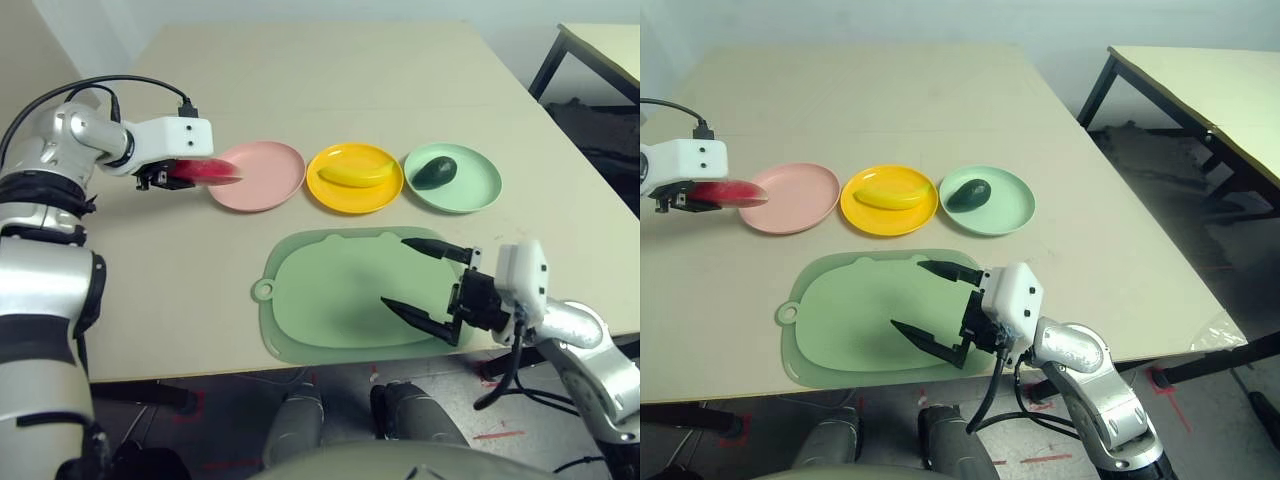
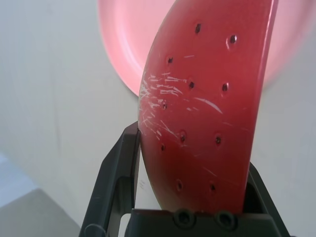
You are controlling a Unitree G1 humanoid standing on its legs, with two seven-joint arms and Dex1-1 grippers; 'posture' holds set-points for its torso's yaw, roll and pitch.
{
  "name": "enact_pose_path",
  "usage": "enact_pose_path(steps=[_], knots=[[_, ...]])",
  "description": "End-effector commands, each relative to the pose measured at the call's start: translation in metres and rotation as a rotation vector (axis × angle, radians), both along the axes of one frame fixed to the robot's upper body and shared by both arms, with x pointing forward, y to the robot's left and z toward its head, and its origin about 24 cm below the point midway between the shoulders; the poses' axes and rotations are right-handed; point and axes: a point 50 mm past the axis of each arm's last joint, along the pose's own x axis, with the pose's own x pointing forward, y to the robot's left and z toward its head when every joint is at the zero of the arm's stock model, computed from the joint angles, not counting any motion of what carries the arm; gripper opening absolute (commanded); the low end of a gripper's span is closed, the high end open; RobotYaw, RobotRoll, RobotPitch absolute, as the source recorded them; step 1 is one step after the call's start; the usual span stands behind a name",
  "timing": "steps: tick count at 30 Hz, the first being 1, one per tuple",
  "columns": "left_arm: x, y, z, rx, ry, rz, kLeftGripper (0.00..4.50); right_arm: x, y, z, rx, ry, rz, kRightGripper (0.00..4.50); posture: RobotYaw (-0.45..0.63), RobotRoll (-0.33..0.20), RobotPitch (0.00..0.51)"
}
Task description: Place the fruits into color-matched plates.
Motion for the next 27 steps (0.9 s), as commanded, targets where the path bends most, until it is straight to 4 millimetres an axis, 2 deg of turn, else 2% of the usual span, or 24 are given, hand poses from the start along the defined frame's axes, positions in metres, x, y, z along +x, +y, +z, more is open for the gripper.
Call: enact_pose_path(steps=[1,10,17,23,24,27], knots=[[0.005,-0.001,-0.006,0.009,-0.037,0.050,2.15,-0.003,0.001,-0.002,-0.014,0.045,-0.027,4.50,-0.08,0.000,0.102],[0.011,-0.008,-0.029,-0.013,-0.060,0.110,2.15,-0.003,0.002,-0.001,-0.022,0.071,-0.132,4.50,-0.12,0.000,0.109],[0.010,-0.009,-0.039,-0.007,-0.033,0.120,2.15,0.003,0.007,0.005,-0.040,0.073,-0.204,4.50,-0.13,0.000,0.110],[0.010,-0.010,-0.042,-0.006,-0.026,0.116,4.25,0.006,0.009,0.003,-0.028,0.105,-0.237,4.50,-0.14,0.000,0.111],[0.011,-0.011,-0.042,-0.007,-0.025,0.115,4.47,0.006,0.009,0.002,-0.029,0.109,-0.237,4.50,-0.14,0.000,0.111],[0.011,-0.012,-0.040,-0.009,-0.030,0.108,4.47,0.005,0.009,0.001,-0.030,0.116,-0.239,4.50,-0.14,0.000,0.113]])
